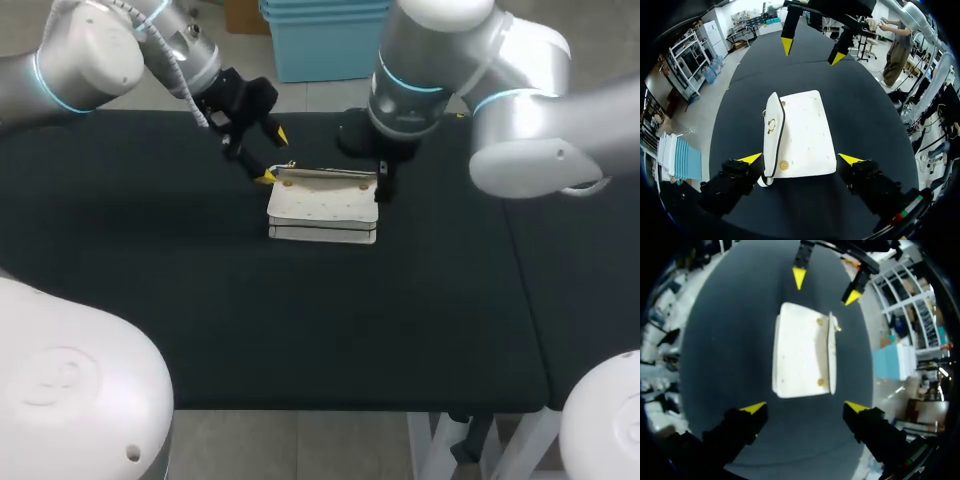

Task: Pick up the bag, open it, inspect its contents, close it, and place it on the opposite side

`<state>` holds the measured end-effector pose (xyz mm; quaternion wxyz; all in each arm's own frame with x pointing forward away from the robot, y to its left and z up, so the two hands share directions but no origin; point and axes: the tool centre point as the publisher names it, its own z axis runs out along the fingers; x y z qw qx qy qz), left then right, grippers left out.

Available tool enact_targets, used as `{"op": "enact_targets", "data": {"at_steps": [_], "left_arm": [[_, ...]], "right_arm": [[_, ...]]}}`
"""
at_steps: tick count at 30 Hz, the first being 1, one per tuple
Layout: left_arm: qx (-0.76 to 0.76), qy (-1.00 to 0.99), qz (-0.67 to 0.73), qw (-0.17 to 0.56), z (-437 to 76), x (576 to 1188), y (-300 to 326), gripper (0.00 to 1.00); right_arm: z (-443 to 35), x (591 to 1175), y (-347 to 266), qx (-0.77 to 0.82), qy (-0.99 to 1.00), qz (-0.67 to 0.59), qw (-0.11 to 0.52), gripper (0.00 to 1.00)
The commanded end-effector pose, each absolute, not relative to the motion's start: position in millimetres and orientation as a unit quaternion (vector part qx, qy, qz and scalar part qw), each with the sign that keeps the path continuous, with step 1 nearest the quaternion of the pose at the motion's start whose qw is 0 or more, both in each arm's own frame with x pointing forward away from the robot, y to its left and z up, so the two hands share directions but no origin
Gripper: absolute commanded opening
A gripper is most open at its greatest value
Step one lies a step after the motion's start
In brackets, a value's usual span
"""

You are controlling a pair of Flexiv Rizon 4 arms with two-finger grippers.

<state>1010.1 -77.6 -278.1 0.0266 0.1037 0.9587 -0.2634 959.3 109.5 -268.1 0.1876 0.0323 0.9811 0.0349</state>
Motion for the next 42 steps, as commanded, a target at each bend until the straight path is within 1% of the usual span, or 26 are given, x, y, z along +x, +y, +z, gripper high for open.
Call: {"op": "enact_targets", "data": {"at_steps": [1, 4, 6, 7, 9, 12, 14, 24, 34, 42], "left_arm": [[0.097, 0.963, -0.248, 0.023, -274, 1005, -73, 1.00], [0.092, 0.964, -0.248, 0.026, -274, 1004, -69, 1.00], [0.101, 0.959, -0.255, 0.070, -273, 1003, -66, 1.00], [0.104, 0.958, -0.258, 0.075, -273, 1003, -66, 1.00], [0.135, 0.941, -0.288, 0.117, -275, 1001, -68, 1.00], [0.153, 0.933, -0.298, 0.133, -281, 1003, -75, 1.00], [0.153, 0.930, -0.305, 0.135, -283, 1006, -78, 1.00], [0.182, 0.915, -0.302, 0.197, -281, 1014, -86, 1.00], [0.196, 0.905, -0.312, 0.211, -286, 1024, -98, 1.00], [0.198, 0.902, -0.306, 0.230, -289, 1027, -104, 1.00]], "right_arm": [[-262, 965, 109, 0.034, 0.987, 0.024, 0.158, 1.00], [-261, 966, 108, 0.036, 0.986, 0.024, 0.160, 1.00], [-257, 965, 110, 0.049, 0.977, 0.032, 0.206, 1.00], [-257, 965, 110, 0.051, 0.975, 0.036, 0.214, 1.00], [-257, 963, 116, 0.055, 0.958, 0.019, 0.279, 1.00], [-262, 962, 126, 0.054, 0.951, 0.019, 0.303, 1.00], [-264, 961, 130, 0.057, 0.949, 0.019, 0.309, 1.00], [-283, 947, 139, 0.045, 0.938, 0.037, 0.340, 1.00], [-303, 941, 137, 0.035, 0.938, 0.044, 0.341, 1.00], [-319, 939, 143, 0.018, 0.931, 0.049, 0.361, 1.00]]}}
